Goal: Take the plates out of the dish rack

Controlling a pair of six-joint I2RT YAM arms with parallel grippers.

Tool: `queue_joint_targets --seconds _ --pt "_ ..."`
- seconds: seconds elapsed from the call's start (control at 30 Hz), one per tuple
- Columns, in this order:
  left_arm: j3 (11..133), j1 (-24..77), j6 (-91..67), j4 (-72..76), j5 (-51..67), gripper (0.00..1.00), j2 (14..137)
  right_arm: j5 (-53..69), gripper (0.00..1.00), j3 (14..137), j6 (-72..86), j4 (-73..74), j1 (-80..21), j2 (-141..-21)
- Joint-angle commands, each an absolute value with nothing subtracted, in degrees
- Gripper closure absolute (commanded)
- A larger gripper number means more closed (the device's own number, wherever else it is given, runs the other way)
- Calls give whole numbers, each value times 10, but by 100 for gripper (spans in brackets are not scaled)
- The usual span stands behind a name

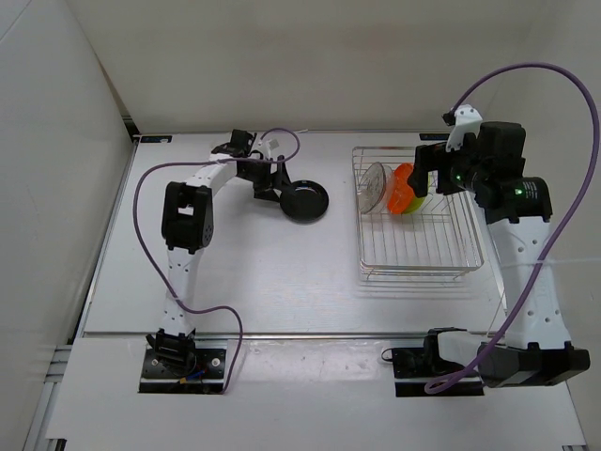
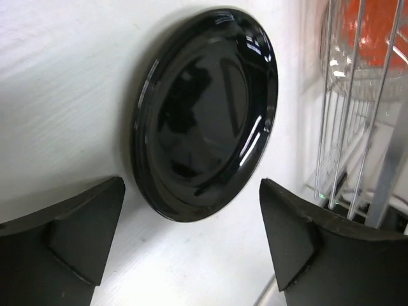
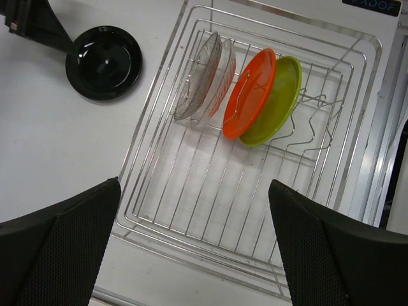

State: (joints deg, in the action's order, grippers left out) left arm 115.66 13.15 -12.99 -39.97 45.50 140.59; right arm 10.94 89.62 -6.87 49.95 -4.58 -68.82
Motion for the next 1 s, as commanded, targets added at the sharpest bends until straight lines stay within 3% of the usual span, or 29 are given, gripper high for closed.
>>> queue_joint_targets --seconds 0.0,0.2,0.4,0.6,0.77,0.97 --pt "1158 116 -108 -410 404 1 1361 85 0 889 -78 481 -47 -686" --pt "1151 83 -34 -448 306 1 1281 1 3 895 -85 481 -47 -737" --pt "1065 34 21 -454 258 1 1106 -46 7 895 -105 450 -47 -788" --pt "1048 45 43 -505 93 1 945 -63 12 900 -126 417 -40 -845" --pt "1049 50 36 -534 62 1 866 -48 15 911 -126 400 -4 -899" --pt "1027 50 30 -547 48 1 788 -31 27 922 -126 395 18 -944"
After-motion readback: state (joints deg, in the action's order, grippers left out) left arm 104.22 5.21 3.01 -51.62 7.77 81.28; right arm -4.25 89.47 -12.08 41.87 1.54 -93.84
